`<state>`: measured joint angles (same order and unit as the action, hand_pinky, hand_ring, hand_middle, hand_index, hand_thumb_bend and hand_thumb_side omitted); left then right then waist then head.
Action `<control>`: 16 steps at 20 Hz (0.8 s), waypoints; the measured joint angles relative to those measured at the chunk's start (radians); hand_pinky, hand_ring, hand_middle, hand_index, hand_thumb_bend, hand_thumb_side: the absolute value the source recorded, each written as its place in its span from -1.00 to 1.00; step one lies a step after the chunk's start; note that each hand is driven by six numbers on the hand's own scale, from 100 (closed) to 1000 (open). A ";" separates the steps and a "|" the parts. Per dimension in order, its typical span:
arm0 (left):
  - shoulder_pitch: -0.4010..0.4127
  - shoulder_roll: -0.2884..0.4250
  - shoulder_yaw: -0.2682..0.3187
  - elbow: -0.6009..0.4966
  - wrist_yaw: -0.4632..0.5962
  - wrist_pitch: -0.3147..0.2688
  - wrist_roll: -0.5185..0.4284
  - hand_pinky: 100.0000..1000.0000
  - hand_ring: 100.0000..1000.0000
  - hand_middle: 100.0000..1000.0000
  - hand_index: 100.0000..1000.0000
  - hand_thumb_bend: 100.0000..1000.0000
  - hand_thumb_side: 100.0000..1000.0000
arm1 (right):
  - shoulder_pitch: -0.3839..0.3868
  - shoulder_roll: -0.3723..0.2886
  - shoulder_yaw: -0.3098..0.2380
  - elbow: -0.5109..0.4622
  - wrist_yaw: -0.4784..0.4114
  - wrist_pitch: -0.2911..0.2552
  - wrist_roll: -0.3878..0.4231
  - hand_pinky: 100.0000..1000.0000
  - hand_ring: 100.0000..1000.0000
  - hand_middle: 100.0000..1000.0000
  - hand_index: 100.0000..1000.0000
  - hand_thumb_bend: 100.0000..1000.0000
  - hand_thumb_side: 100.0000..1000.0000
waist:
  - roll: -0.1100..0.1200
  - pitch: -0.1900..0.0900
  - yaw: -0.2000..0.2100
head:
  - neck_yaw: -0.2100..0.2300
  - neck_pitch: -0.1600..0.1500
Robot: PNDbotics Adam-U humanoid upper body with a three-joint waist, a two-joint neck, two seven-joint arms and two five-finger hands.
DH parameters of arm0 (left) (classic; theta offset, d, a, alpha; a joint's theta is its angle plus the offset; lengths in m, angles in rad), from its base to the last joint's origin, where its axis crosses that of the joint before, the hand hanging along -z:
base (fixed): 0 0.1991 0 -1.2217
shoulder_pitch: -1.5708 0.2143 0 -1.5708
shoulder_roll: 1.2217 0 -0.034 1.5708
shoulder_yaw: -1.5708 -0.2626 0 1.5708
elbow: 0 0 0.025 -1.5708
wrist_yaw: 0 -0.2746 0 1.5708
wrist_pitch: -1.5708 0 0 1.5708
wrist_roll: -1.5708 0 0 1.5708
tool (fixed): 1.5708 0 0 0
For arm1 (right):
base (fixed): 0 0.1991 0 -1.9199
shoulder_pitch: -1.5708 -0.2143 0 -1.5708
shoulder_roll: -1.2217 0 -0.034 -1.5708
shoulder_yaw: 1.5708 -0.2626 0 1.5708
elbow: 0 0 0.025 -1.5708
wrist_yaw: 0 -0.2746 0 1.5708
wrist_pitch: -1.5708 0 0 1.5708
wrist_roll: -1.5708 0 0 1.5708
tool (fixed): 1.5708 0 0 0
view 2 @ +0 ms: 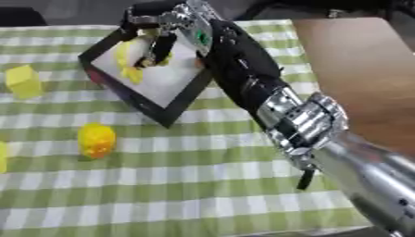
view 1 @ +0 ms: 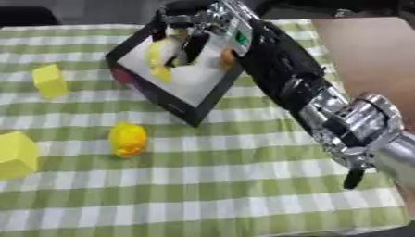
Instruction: Pick up objects on the table and place them in the box.
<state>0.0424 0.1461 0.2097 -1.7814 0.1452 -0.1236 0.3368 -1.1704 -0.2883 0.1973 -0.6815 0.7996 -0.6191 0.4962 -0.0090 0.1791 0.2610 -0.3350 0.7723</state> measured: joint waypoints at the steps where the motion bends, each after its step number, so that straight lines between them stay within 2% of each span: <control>1: 0.000 0.000 -0.001 0.000 0.000 0.000 0.000 0.79 0.03 0.24 0.54 -0.29 0.32 | 0.001 0.002 -0.001 0.008 0.013 -0.004 -0.007 0.60 0.21 -0.20 0.00 -0.63 -1.00 | 0.000 0.000 0.000 | 0.000 0.000; 5: 0.000 0.000 -0.003 0.000 0.001 0.000 0.000 0.79 0.02 0.24 0.53 -0.29 0.32 | 0.001 0.007 -0.009 0.033 0.062 -0.012 -0.032 0.63 0.32 -0.03 0.22 -0.43 -1.00 | 0.000 0.000 0.000 | -0.002 0.000; 8: 0.000 0.000 -0.003 0.000 0.002 0.000 0.000 0.80 0.02 0.24 0.53 -0.29 0.32 | 0.001 0.007 -0.012 0.047 0.099 -0.013 -0.046 0.74 0.58 0.37 0.58 -0.27 -1.00 | 0.000 0.000 0.000 | -0.002 0.000; 9: 0.000 0.000 -0.003 0.000 0.002 0.000 0.000 0.80 0.02 0.24 0.53 -0.29 0.32 | 0.001 0.007 -0.012 0.050 0.114 -0.014 -0.047 0.76 0.60 0.43 0.63 -0.26 -1.00 | 0.000 0.000 0.001 | -0.002 0.000; 10: 0.000 0.000 -0.003 0.000 0.002 0.000 0.000 0.80 0.02 0.24 0.53 -0.29 0.32 | 0.001 0.007 -0.013 0.054 0.131 -0.014 -0.047 0.81 0.69 0.56 0.74 -0.21 -0.90 | 0.000 0.000 0.001 | -0.002 0.000; 12: 0.000 0.000 -0.003 0.000 0.002 0.000 0.000 0.80 0.02 0.24 0.53 -0.29 0.32 | 0.001 0.007 -0.017 0.057 0.166 -0.015 -0.045 0.87 0.76 0.64 0.84 -0.14 -0.85 | 0.000 0.000 0.001 | -0.002 0.000; 16: 0.000 0.000 -0.003 0.000 0.002 0.000 0.000 0.80 0.02 0.24 0.53 -0.28 0.32 | 0.001 0.006 -0.031 0.058 0.209 -0.020 -0.040 0.94 0.82 0.70 0.90 -0.06 -0.86 | 0.000 0.000 -0.001 | 0.001 0.000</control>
<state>0.0424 0.1461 0.2064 -1.7814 0.1475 -0.1233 0.3366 -1.1692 -0.2821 0.1663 -0.6238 1.0083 -0.6392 0.4560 -0.0090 0.1793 0.2602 -0.3342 0.7723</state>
